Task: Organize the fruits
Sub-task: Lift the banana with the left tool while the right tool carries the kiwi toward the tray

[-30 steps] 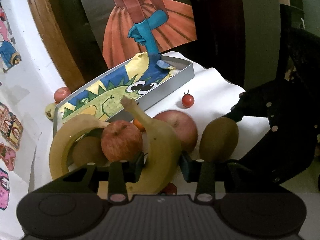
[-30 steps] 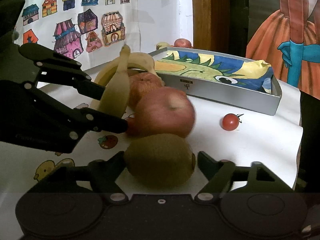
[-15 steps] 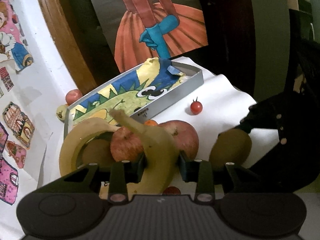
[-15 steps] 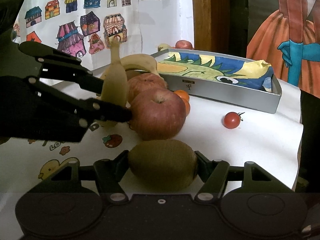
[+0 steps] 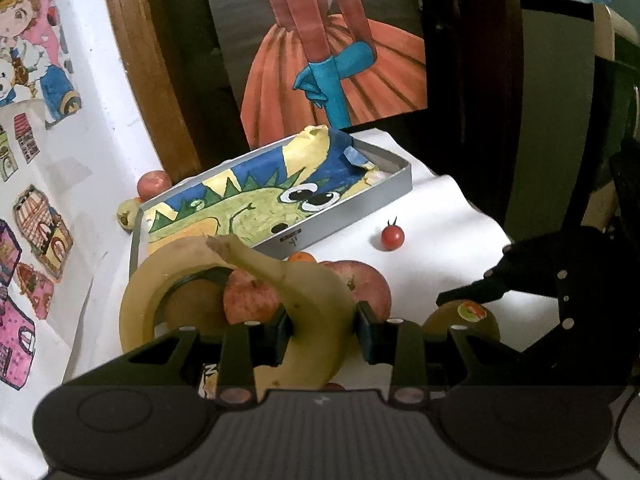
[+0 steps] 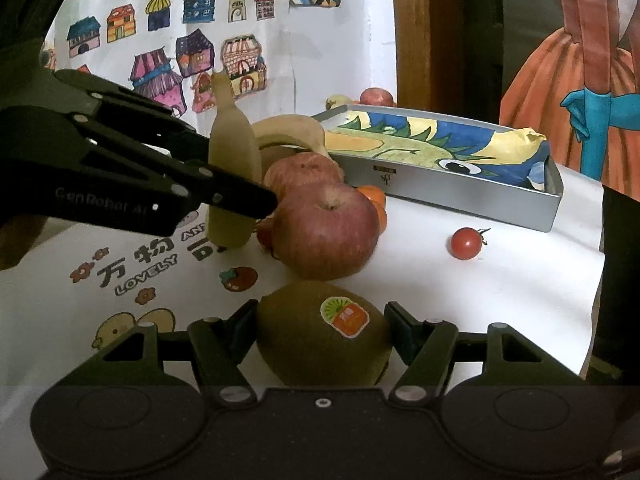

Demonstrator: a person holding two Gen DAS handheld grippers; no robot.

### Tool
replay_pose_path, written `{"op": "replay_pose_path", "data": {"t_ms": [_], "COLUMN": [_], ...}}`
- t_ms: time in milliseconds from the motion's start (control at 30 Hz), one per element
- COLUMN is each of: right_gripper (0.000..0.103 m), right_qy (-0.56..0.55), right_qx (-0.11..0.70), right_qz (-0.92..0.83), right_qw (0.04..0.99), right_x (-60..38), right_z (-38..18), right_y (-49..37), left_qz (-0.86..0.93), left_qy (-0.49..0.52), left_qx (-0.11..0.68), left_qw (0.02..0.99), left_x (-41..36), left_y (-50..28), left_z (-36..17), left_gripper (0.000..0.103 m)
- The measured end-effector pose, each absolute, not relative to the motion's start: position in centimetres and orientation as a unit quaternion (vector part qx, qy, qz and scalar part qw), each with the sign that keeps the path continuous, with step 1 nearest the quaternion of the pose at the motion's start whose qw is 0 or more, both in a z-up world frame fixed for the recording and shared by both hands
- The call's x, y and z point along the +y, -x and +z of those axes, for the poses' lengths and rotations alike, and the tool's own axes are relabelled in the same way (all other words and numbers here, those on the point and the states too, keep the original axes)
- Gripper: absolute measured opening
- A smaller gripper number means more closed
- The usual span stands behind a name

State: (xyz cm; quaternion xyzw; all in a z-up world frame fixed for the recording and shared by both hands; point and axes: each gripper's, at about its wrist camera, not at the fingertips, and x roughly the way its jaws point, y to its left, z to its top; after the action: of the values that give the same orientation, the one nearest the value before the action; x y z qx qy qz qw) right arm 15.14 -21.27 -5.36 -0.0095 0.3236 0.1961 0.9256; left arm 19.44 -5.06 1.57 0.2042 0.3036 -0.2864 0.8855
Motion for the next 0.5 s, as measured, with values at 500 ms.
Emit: {"op": "replay_pose_path", "data": {"t_ms": [500], "right_gripper": [0.068], "right_qy": [-0.005], "right_qx": [0.307], "right_qz": [0.208], "right_qw": [0.929], "right_x": [-21.8], "right_z": [-4.5], "right_y": [-14.2], "left_qz": [-0.286], "left_qy": [-0.145], "left_qx": [0.279], "left_qw": [0.905], "left_x": [-4.6], "left_y": [-19.8], "left_z": [5.7], "left_gripper": [0.037]}}
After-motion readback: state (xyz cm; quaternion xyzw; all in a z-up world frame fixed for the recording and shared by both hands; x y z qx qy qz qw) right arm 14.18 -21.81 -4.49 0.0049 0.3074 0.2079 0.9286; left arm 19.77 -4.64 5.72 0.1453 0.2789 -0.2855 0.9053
